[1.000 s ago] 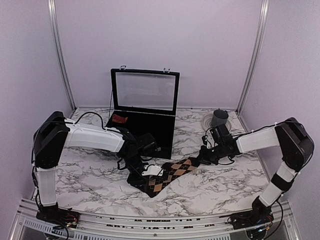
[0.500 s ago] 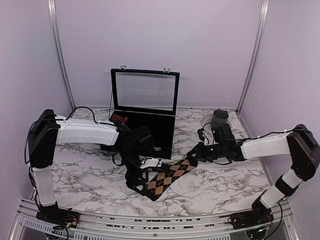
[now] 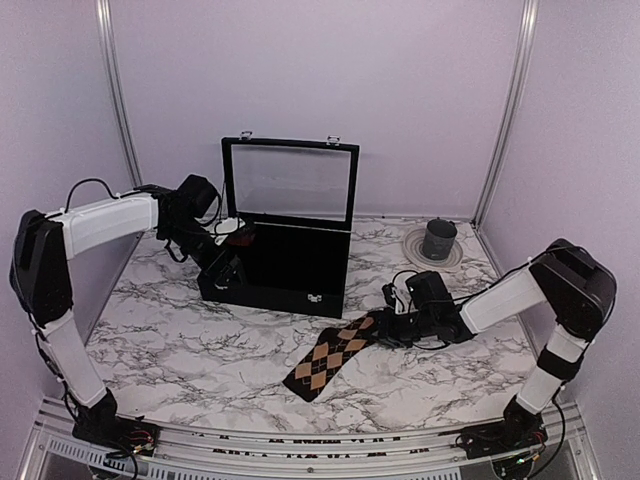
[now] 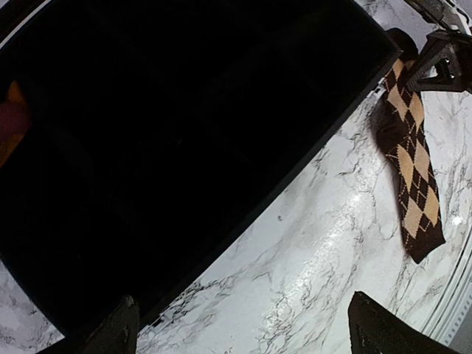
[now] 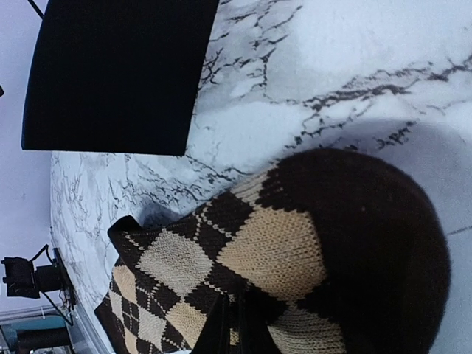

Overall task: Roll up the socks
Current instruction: Adjust the sock at the center of the board.

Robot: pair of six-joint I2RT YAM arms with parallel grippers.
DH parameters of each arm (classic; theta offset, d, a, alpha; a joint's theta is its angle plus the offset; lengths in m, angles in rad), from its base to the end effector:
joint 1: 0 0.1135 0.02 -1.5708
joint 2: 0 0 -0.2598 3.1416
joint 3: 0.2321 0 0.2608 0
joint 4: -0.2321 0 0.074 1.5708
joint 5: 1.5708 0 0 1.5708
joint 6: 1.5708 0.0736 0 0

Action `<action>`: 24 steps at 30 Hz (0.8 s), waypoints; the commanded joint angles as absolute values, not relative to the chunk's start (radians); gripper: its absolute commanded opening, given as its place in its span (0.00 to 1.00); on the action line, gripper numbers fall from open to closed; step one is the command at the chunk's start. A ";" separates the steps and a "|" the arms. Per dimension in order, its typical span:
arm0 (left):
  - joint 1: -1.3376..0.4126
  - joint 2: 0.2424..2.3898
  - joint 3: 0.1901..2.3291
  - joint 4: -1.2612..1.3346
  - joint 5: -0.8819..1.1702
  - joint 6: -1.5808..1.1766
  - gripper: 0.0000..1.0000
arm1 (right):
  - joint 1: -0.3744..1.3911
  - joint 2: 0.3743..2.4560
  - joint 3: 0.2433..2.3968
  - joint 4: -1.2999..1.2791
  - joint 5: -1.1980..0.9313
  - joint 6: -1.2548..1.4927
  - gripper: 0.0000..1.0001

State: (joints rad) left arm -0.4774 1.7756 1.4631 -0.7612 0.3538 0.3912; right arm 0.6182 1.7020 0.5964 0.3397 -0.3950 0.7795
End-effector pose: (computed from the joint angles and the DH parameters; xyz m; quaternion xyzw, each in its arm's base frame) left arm 0.3445 -0.2069 0.2212 0.4408 0.8473 -0.1809 0.2346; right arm 0.2474 0.2107 0.0728 -0.0039 0.9055 0.3853 0.1779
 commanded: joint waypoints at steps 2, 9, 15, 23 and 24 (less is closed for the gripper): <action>-0.482 1.534 1.278 -0.588 0.395 0.371 0.99 | 0.620 1.724 0.641 0.264 -0.325 0.717 0.06; -0.380 1.302 1.076 -0.379 0.410 0.364 0.99 | 0.638 1.606 0.705 0.105 -0.237 0.592 0.15; -0.509 1.280 0.990 -0.527 0.648 0.597 0.99 | 0.781 1.473 0.735 0.011 0.001 0.457 0.39; -0.821 1.420 0.953 -0.562 0.501 0.825 0.93 | 0.911 1.289 0.634 0.053 0.339 0.616 1.00; -0.852 1.451 0.971 -0.567 0.484 0.838 0.91 | 0.903 1.270 0.599 0.118 0.278 0.597 1.00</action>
State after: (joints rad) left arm -0.7658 1.3563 0.9344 -0.5209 0.5453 0.7086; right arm 0.9310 1.3369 0.6758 0.0528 0.1726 0.5236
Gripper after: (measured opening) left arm 0.942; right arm 0.984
